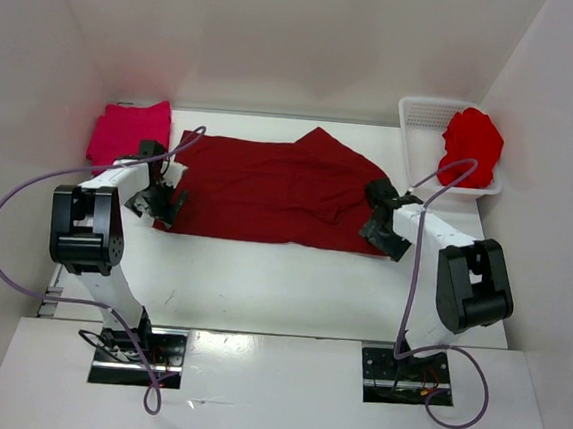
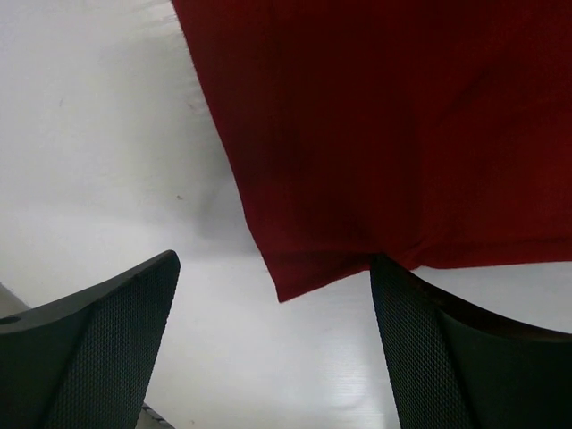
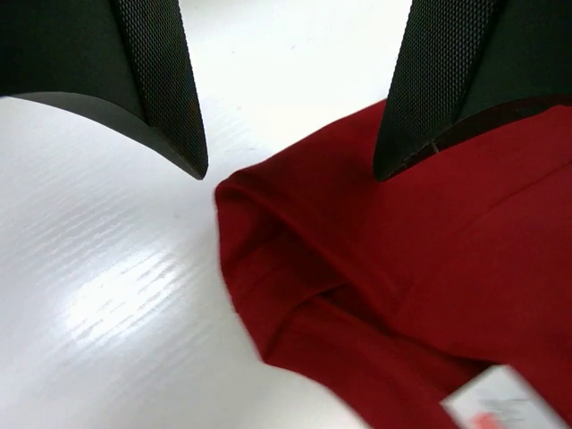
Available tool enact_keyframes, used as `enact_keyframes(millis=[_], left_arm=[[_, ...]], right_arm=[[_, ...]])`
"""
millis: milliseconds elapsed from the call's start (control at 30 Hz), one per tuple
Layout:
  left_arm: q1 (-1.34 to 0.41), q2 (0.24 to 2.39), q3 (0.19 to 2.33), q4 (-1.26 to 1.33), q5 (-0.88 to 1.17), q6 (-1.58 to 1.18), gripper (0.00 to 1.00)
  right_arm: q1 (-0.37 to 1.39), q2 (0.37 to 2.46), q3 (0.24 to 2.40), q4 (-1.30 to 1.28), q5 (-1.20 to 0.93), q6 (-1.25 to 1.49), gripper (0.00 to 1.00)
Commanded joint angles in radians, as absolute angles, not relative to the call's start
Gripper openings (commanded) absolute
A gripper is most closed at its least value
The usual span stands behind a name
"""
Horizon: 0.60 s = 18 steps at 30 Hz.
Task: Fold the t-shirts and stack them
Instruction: Fold the flattened tshirt in 1/3 of the way
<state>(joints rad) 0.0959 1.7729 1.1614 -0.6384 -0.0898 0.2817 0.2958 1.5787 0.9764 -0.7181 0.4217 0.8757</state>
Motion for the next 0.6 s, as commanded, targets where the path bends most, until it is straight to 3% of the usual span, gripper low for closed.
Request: enact_keyframes(millis=[0, 100, 133, 167, 233, 267, 300, 367, 400, 500, 567], left_arm=[[0.101, 1.810, 1.171, -0.609, -0.060, 0.262, 0.93], [0.101, 1.831, 1.158, -0.600, -0.060, 0.262, 0.83], [0.101, 1.844, 1.158, -0.591, -0.060, 0.262, 0.70], [0.101, 1.844, 1.158, -0.591, -0.060, 0.262, 0.63], [0.101, 1.856, 1.158, -0.591, -0.060, 0.262, 0.51], [0.101, 1.867, 1.158, -0.591, -0.060, 0.262, 0.39], [0.101, 1.867, 1.158, -0.591, -0.060, 0.262, 0.33], [0.101, 1.867, 1.146, -0.591, -0.060, 0.262, 0.17], [0.101, 1.867, 1.146, -0.591, -0.060, 0.262, 0.13], [0.101, 1.836, 1.126, -0.603, -0.060, 0.285, 0.00], [0.101, 1.800, 1.101, -0.629, -0.060, 0.299, 0.00]], right_arm=[[0.240, 1.560, 0.924, -0.643, 0.402, 0.922, 0.80], [0.160, 1.581, 0.879, -0.571, 0.318, 0.922, 0.80], [0.135, 1.582, 0.870, -0.554, 0.289, 0.922, 0.78], [0.115, 1.594, 0.861, -0.536, 0.261, 0.922, 0.76], [0.092, 1.604, 0.847, -0.509, 0.230, 0.911, 0.66], [0.092, 1.605, 0.847, -0.509, 0.230, 0.911, 0.60], [0.092, 1.614, 0.847, -0.509, 0.230, 0.911, 0.48], [0.092, 1.603, 0.847, -0.520, 0.230, 0.911, 0.35], [0.092, 1.603, 0.847, -0.531, 0.230, 0.902, 0.21], [0.092, 1.560, 0.847, -0.558, 0.221, 0.902, 0.00], [0.092, 1.513, 0.825, -0.595, 0.221, 0.914, 0.00]])
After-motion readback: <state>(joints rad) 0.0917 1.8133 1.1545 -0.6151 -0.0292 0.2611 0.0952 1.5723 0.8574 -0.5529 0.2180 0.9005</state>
